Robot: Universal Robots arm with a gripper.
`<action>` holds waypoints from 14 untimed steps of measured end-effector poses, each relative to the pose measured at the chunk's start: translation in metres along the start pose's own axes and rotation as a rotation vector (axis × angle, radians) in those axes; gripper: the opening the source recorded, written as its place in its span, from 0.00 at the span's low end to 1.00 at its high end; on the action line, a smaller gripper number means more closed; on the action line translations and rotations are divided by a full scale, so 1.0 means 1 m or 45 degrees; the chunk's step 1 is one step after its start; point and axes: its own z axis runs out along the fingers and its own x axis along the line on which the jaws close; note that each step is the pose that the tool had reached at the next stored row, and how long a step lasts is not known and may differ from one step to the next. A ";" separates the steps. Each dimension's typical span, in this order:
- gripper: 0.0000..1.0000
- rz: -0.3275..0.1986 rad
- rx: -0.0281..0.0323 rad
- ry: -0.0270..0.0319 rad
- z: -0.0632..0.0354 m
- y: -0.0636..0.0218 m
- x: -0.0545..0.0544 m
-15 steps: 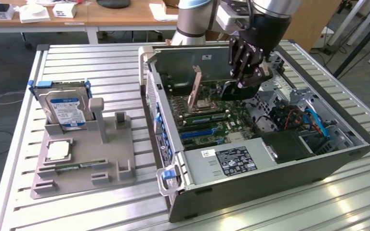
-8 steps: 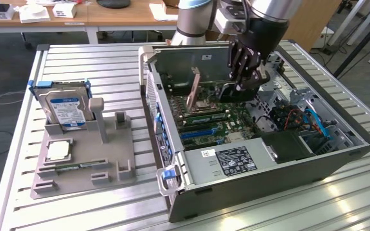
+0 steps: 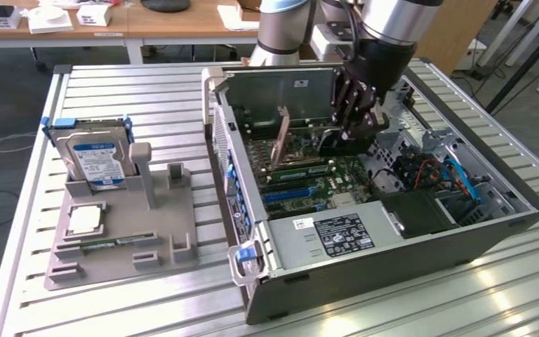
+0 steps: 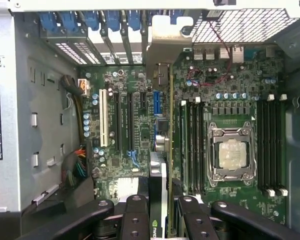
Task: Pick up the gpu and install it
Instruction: 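Insert the gpu into the slot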
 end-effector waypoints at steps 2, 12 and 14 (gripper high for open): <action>0.27 0.001 -0.0001 -0.0023 0.0016 0.0009 0.002; 0.27 -0.001 -0.0020 -0.0438 0.0064 0.0043 0.007; 0.27 -0.002 -0.0021 -0.0438 0.0064 0.0045 0.007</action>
